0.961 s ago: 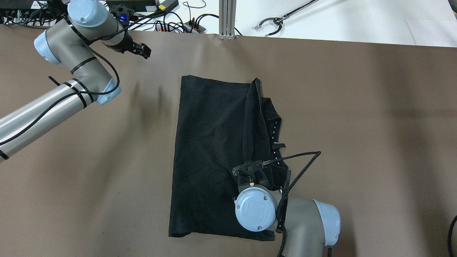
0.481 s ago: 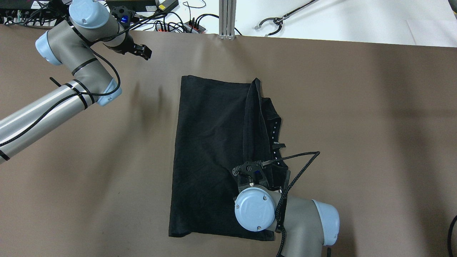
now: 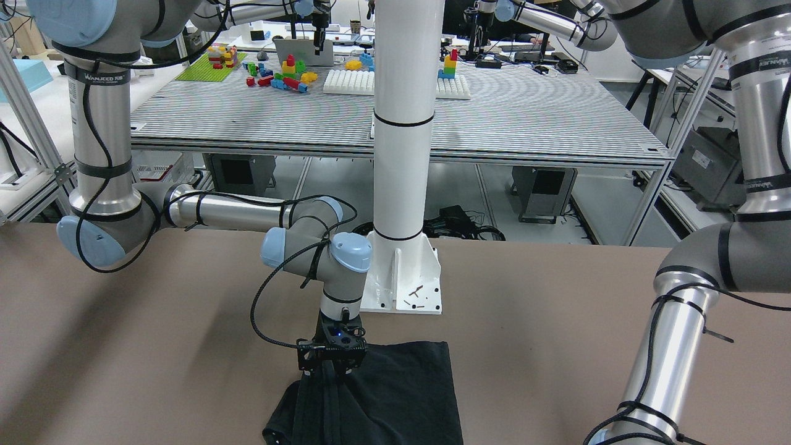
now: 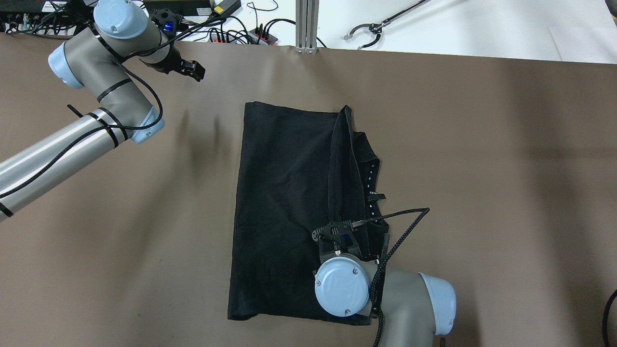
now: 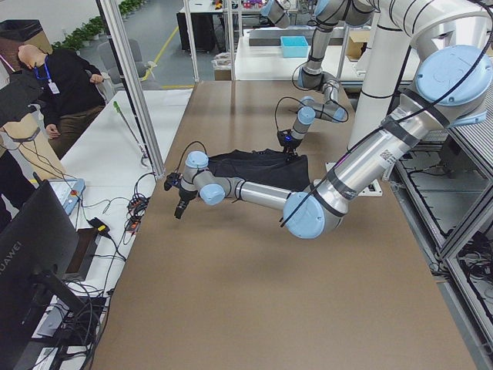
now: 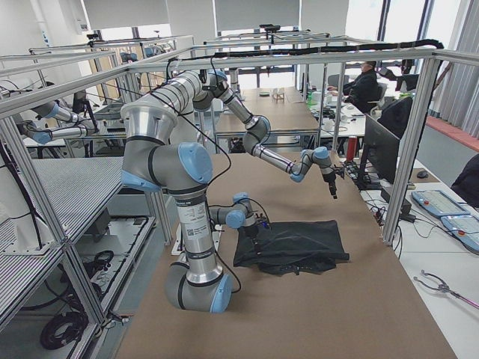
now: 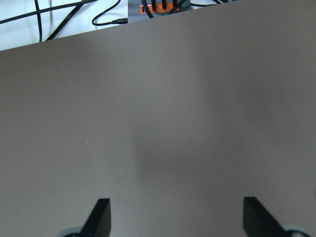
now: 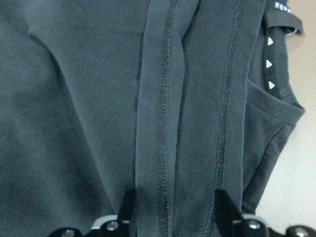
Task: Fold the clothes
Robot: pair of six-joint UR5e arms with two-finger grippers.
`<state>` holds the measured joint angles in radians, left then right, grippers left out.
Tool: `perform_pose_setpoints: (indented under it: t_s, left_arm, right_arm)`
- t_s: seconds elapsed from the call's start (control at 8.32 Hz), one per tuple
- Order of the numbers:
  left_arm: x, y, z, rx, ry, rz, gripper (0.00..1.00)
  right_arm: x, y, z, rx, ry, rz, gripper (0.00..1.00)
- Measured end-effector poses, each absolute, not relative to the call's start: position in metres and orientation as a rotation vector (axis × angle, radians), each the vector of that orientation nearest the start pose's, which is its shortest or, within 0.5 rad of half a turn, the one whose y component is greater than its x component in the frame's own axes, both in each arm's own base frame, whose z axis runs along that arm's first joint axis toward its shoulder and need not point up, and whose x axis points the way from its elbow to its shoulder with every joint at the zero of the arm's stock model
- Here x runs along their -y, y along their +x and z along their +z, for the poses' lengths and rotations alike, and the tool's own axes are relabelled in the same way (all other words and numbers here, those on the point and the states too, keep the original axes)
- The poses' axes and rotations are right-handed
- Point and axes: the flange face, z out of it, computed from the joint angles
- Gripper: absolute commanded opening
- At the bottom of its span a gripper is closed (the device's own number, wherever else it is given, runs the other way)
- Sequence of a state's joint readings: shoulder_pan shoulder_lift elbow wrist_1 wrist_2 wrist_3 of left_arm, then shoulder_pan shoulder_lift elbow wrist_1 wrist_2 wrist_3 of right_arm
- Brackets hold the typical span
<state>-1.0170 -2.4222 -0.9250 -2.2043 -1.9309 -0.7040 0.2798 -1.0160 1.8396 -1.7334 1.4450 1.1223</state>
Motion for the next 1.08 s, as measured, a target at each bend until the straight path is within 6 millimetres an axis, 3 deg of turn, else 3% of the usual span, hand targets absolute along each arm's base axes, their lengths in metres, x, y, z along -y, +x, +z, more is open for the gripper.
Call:
perform_pose_setpoints:
  t_s: [0.24, 0.48, 1.08]
  left_arm:
    - [0.7654, 0.3588, 0.3506, -0.761, 0.471, 0.012, 0.94]
    - [0.7652, 0.3591, 0.3506, -0.762, 0.471, 0.013, 0.94]
    - [0.7637, 0.3623, 0.3505, -0.764, 0.469, 0.015, 0.94]
  right_arm:
    - [0.31, -0.5697, 0.255, 0.57, 0.343, -0.123, 0.64]
    - [0.3095, -0.5729, 0.2559, 0.567, 0.341, -0.124, 0.43]
    - [0.3168, -0.569, 0.2557, 0.574, 0.357, -0.139, 0.42]
